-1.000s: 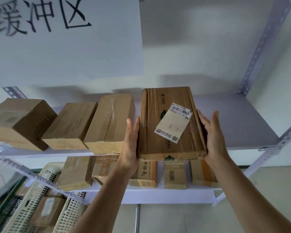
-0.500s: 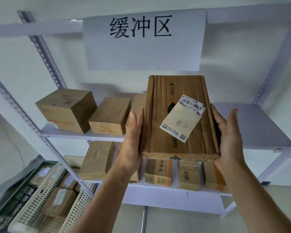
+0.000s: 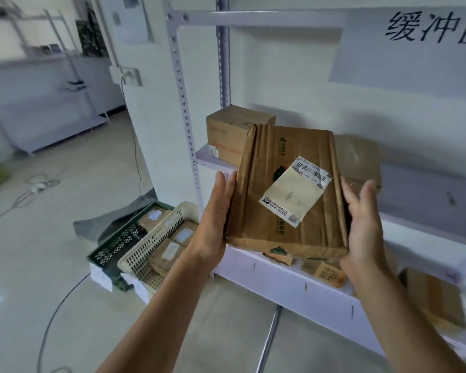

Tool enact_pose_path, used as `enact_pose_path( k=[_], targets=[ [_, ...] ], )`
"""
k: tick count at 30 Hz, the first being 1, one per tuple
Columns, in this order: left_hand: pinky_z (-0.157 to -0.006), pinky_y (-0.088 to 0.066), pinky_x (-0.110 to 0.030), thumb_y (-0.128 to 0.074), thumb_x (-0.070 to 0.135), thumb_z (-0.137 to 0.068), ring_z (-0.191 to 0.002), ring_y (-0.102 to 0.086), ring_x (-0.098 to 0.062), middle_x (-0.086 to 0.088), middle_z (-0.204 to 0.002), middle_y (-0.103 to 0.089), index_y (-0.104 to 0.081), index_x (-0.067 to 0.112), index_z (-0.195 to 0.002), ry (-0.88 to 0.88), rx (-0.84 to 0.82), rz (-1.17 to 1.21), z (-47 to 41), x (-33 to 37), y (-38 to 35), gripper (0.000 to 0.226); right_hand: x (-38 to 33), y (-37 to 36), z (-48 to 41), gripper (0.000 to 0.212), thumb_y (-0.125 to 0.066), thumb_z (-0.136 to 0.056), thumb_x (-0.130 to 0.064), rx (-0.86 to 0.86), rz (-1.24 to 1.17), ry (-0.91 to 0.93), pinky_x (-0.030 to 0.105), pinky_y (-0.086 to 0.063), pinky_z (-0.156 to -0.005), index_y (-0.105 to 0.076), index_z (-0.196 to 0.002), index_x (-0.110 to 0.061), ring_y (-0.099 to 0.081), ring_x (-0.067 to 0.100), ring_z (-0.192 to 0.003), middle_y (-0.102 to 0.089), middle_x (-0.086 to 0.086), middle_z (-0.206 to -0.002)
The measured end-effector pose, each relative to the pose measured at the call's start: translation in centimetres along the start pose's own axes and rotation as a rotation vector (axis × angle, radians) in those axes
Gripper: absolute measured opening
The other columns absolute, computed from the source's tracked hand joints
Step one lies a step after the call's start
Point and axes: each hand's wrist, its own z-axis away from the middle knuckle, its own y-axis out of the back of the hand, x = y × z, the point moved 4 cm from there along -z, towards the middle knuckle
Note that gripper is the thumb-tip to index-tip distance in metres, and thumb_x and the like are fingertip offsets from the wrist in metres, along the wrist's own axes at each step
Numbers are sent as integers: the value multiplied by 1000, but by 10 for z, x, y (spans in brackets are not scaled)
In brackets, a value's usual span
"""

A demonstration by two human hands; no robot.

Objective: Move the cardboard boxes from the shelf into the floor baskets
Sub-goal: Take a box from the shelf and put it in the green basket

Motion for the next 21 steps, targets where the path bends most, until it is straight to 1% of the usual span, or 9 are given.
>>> enact_pose_path(
  k=[2,5,7,10,11,12,15,18,21],
  targets=[
    [-125,-42,-56,-30,85,-101,-150,-55,-24,4,-163,-57,-51,42,-160,5,41,9,16,3,29,76,13,-30,2,96,-46,-72,-98,-45,19,-35,51,-54,-109,-58,-149,-42,-68,19,-129,-70,-5,-142],
    [-129,-35,-58,-34,86,-96,-153,-52,-25,4,-170,-48,-32,36,-171,3,140,62,33,5,74,90,36,-72,-2,87,-38,-82,-93,-108,42,-102,53,-49,-114,-55,-151,-44,-67,18,-130,-67,-7,-145],
    [-127,-39,-59,-33,86,-96,-152,-52,-25,3,-170,-47,-30,37,-171,7,180,69,40,6,102,90,55,-99,-7,85,-36,-85,-91,-163,48,-133,54,-47,-117,-53,-153,-43,-67,19,-131,-67,-6,-146],
    [-112,-57,-51,-32,82,-100,-143,-63,-27,-1,-164,-56,-34,37,-169,23,219,83,49,5,146,83,85,-141,-16,88,-40,-83,-95,-243,54,-173,55,-45,-119,-53,-153,-43,-65,21,-134,-66,-5,-147],
    [-108,-60,-48,-33,82,-99,-140,-65,-26,0,-161,-59,-36,37,-168,26,244,97,51,4,161,83,96,-156,-19,89,-41,-82,-96,-265,49,-191,55,-44,-119,-53,-153,-43,-64,21,-135,-65,-6,-148],
    [-109,-59,-48,-33,83,-99,-139,-66,-25,1,-161,-59,-36,38,-168,26,276,105,52,4,177,83,108,-170,-23,90,-42,-81,-97,-286,38,-209,55,-43,-120,-52,-153,-43,-63,22,-136,-64,-6,-149],
    [-122,-47,-54,-31,82,-101,-144,-62,-22,4,-164,-56,-37,40,-168,33,380,79,49,2,227,80,143,-216,-38,87,-40,-84,-95,-344,27,-261,55,-40,-121,-52,-154,-43,-59,22,-140,-61,-6,-153],
    [-120,-50,-50,-33,81,-101,-143,-62,-22,4,-157,-63,-50,41,-160,36,428,30,38,3,277,74,178,-261,-55,83,-35,-91,-89,-362,17,-289,54,-42,-121,-52,-155,-39,-59,20,-141,-61,-5,-153],
    [-120,-49,-51,-37,84,-98,-143,-62,-23,4,-156,-64,-51,40,-160,59,489,28,25,7,326,77,206,-305,-71,81,-39,-90,-87,-351,19,-326,49,-45,-118,-55,-153,-38,-64,11,-134,-67,-12,-145]
  ],
)
